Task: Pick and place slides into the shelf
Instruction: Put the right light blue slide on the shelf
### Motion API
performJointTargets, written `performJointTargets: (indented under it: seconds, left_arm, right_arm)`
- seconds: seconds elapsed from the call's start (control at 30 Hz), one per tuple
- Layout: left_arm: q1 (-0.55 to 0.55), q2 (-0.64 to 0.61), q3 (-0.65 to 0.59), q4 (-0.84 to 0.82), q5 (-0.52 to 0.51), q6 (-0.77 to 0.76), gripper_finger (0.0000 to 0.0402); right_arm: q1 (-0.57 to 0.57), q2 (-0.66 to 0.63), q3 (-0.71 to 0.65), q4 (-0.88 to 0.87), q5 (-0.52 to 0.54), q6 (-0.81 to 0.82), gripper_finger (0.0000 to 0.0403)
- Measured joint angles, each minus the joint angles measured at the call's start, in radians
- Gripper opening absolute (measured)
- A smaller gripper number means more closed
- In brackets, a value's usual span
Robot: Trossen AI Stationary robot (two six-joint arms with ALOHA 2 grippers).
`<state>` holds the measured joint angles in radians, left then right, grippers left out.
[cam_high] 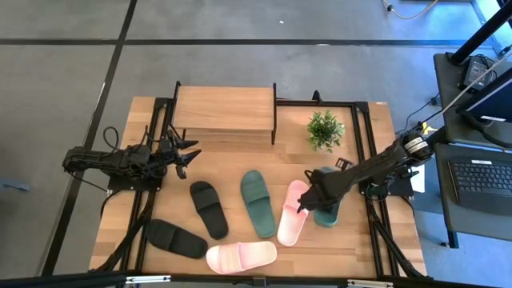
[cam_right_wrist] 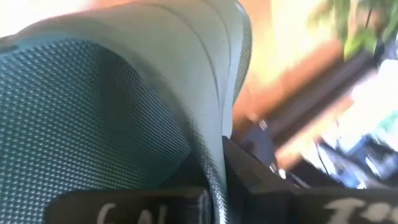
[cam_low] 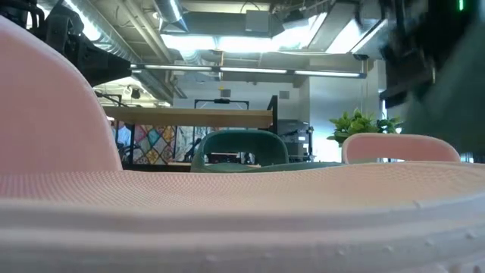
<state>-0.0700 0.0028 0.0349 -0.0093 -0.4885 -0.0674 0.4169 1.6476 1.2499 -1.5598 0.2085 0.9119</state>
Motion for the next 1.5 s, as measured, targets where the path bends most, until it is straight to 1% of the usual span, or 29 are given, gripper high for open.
performJointTargets:
  seconds: [0.07,0.17,0.3,0.33,0.4,0.57,0.67,0.73,0.93,1.0,1.13,1.33,1.5]
  left_arm:
    - [0.0,0.0,0.0,0.0,0.0,-0.001,0.0169]
    - [0.0,0.0,0.0,0.0,0.0,-0.001,0.0169]
    - [0.0,0.0,0.0,0.0,0.0,-0.001,0.0169]
    - [0.0,0.0,0.0,0.0,0.0,0.0,0.0169]
    - [0.0,0.0,0.0,0.0,0.0,-0.001,0.0169]
    - [0.0,0.0,0.0,0.0,0.0,0.0,0.0169]
    - [0.0,0.0,0.0,-0.001,0.0,0.0,0.0169]
    - [0.0,0.0,0.0,-0.001,0.0,0.0,0.0169]
    - [0.0,0.0,0.0,-0.001,0.0,0.0,0.0169]
    - [0.0,0.0,0.0,-0.001,0.0,0.0,0.0169]
    - [0.0,0.0,0.0,-0.001,0.0,0.0,0.0169]
    - [0.0,0.0,0.0,-0.001,0.0,0.0,0.0169]
    - [0.0,0.0,0.0,-0.001,0.0,-0.001,0.0169]
  right_arm:
    - [0.011,-0.003,0.095,0.004,0.093,-0.037,0.0012]
    - [-0.009,-0.003,0.241,0.007,0.277,-0.128,0.0012]
    - [-0.104,-0.001,0.411,0.073,0.494,-0.318,0.0012]
    - [-0.135,0.001,0.452,0.105,0.537,-0.373,0.0012]
    - [-0.205,0.012,0.526,0.192,0.584,-0.524,0.0012]
    - [-0.389,0.064,0.675,0.452,0.633,-0.886,0.0012]
    - [-0.491,0.114,0.745,0.569,0.644,-1.033,0.0012]
    - [-0.546,0.16,0.78,0.597,0.647,-1.092,0.0012]
    - [-0.665,0.327,0.844,0.593,0.639,-1.143,0.0012]
    - [-0.69,0.385,0.86,0.593,0.638,-1.182,0.0012]
    - [-0.722,0.484,0.915,0.582,0.636,-1.187,0.0012]
    - [-0.74,0.575,0.984,0.585,0.636,-1.18,0.0012]
    - [-0.752,0.59,0.992,0.586,0.636,-1.159,0.0012]
